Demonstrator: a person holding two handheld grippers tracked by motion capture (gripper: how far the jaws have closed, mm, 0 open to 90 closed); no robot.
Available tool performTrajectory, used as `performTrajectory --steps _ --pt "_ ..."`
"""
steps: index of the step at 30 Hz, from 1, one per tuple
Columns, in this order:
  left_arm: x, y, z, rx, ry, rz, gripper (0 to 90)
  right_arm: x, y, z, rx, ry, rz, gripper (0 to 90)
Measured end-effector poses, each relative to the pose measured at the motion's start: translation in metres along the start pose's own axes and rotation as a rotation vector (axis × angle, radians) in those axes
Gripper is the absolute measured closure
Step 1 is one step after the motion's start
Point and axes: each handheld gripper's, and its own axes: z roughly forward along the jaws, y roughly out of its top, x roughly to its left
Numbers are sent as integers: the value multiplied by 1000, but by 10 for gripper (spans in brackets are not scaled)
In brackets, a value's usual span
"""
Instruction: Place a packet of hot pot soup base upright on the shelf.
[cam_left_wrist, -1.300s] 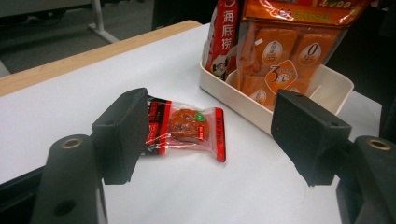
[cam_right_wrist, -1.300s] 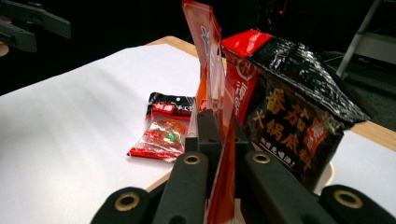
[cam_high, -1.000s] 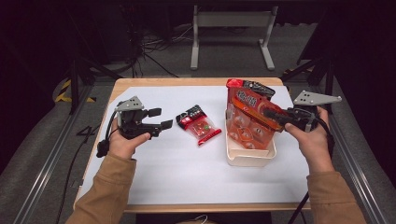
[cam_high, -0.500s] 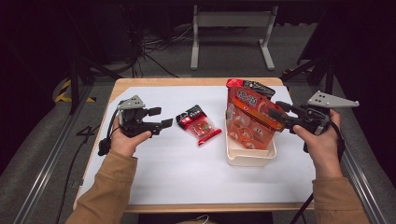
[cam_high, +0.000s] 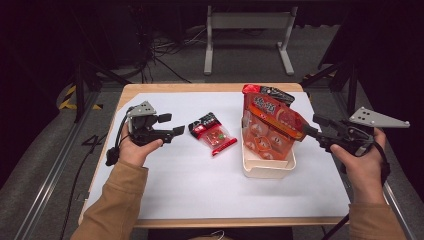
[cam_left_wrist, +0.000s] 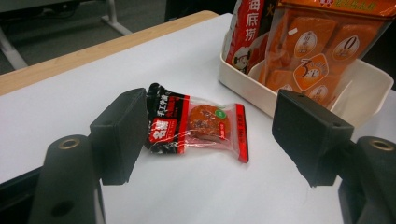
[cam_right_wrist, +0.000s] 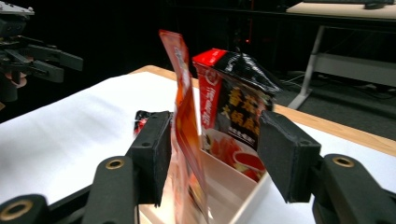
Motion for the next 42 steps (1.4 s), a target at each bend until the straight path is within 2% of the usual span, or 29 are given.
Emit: performTrajectory --steps 3,7,13,17,18,20,22,27,33,36,42 --pt "0 0 0 -6 1 -11 281 -2 -8 -6 2 -16 10 436" --pt "0 0 1 2 5 -7 279 -3 -19 -9 3 -33 4 424" --pt "2 0 2 -13 16 -3 275 -6 -35 -12 24 -55 8 397" --pt "4 0 4 -5 27 7 276 -10 -47 -11 43 -84 19 392" --pt "4 0 5 -3 28 -2 276 -11 -50 -10 43 -87 27 392" --pt "4 0 6 -7 31 -3 282 -14 -56 -8 49 -92 42 391" --pt "6 0 7 -16 43 3 291 -15 -59 -6 66 -104 38 391" --pt "10 0 11 -32 47 -9 299 -18 -64 -3 76 -105 49 386" --pt "14 3 24 -43 58 -28 282 -20 -68 3 89 -102 50 386" --pt "16 4 34 -30 55 -18 243 -20 -69 5 98 -101 50 386" --pt "24 5 57 -8 74 -18 314 -23 -71 9 107 -97 49 386"
